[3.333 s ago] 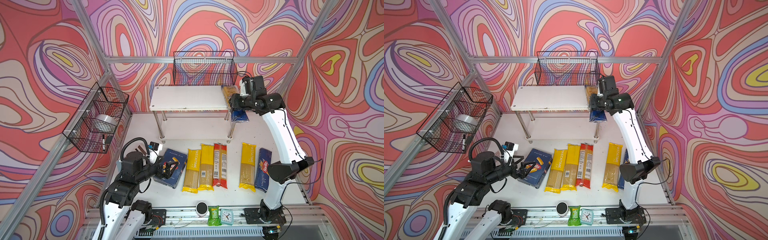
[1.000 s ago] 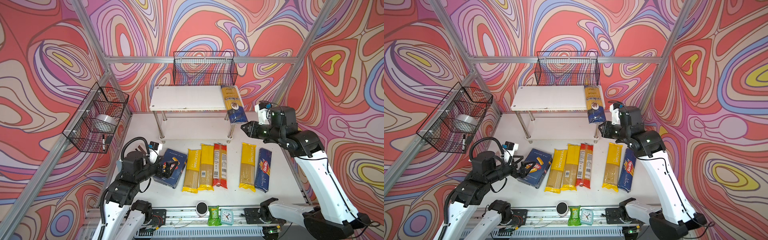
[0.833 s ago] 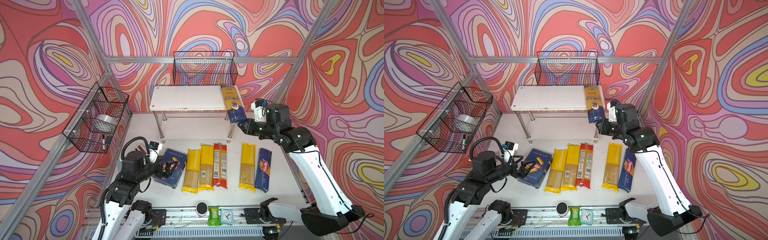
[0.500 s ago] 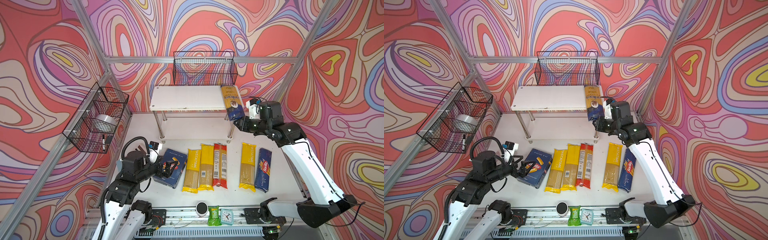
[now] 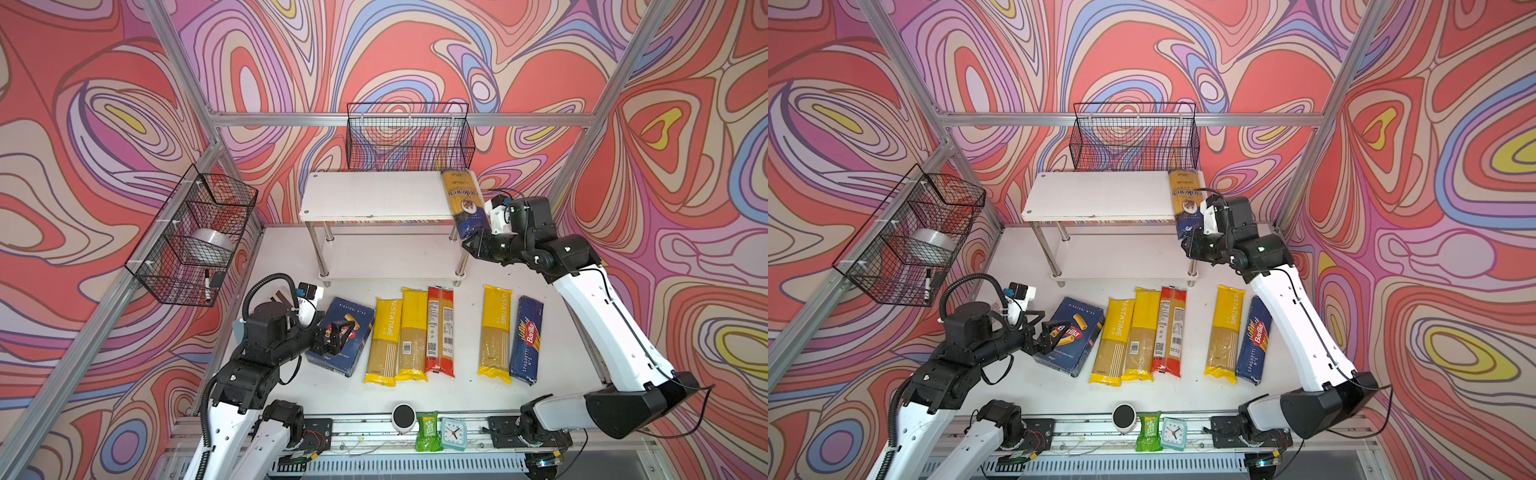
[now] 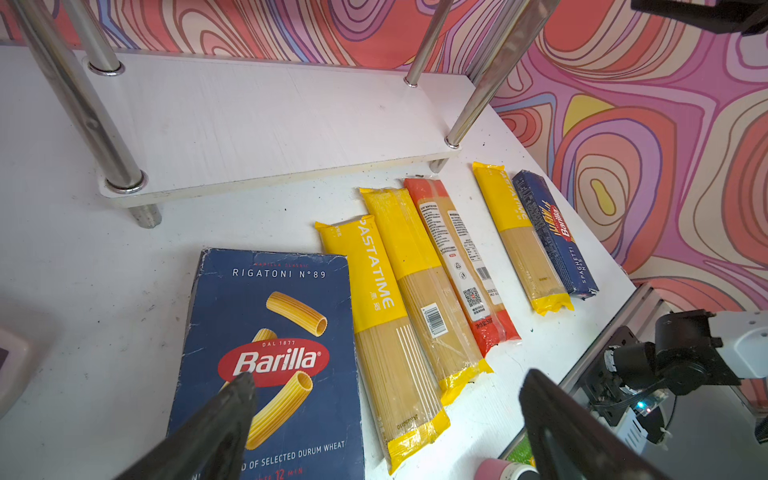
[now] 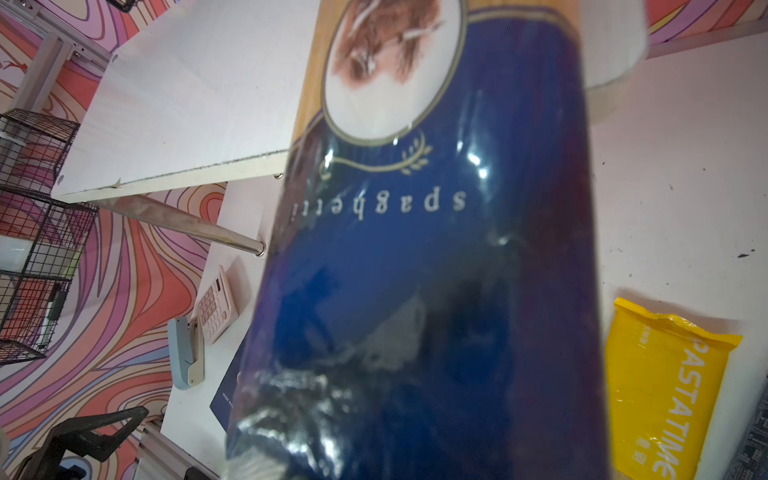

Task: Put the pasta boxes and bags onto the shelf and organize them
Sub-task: 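Move the right gripper down over the yellow Pastatime bag beside the Barilla box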

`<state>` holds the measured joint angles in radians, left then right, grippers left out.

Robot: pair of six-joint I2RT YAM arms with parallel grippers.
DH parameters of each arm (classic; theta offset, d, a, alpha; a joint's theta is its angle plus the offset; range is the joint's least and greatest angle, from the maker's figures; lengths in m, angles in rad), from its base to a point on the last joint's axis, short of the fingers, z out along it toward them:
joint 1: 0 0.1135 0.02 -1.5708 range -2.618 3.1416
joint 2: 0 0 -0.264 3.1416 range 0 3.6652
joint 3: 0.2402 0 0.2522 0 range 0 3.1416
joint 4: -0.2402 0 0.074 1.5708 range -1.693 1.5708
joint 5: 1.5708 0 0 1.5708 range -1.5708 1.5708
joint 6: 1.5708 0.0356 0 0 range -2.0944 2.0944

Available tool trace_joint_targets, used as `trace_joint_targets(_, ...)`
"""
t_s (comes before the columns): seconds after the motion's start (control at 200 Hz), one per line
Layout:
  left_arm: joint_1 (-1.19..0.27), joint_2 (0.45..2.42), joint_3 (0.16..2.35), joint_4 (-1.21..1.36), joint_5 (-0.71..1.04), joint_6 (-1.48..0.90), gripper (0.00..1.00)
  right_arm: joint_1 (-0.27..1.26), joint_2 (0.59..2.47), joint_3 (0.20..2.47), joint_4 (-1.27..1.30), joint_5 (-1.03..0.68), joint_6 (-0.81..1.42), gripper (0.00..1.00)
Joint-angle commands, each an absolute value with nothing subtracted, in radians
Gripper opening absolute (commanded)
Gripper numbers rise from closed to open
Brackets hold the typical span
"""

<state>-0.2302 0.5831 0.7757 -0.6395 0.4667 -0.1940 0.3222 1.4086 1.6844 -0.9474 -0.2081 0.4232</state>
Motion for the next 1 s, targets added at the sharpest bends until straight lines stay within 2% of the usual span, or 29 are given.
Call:
trace_joint_targets(0.0,-0.235,0.579,0.778,-0.648,0.468,-0.178,1.0,0.318,1.403,1.669,-0.877,-0.182,0.407,0.31)
trace_joint_targets(0.115,-0.235,0.59,0.779,-0.648,0.487,-0.178,1.0,0.317,1.358,1.629,-0.899,-0.173,0.408,0.39)
trace_joint_targets(0.356,-0.235,0.577,0.778,-0.646,0.489,-0.178,1.0,0.318,1.247,1.546,-0.988,-0.166,0.391,0.48)
trace_joint_targets(0.641,-0.235,0.584,0.776,-0.643,0.496,-0.179,1.0,0.317,1.089,1.373,-1.034,-0.125,0.412,0.51)
trace_joint_targets(0.806,-0.235,0.588,0.778,-0.642,0.497,-0.179,1.0,0.317,1.0,1.23,-0.981,-0.179,0.478,0.51)
trace_joint_targets(0.997,-0.235,0.587,0.772,-0.637,0.509,-0.185,1.0,0.317,0.961,1.129,-1.038,-0.041,0.534,0.52)
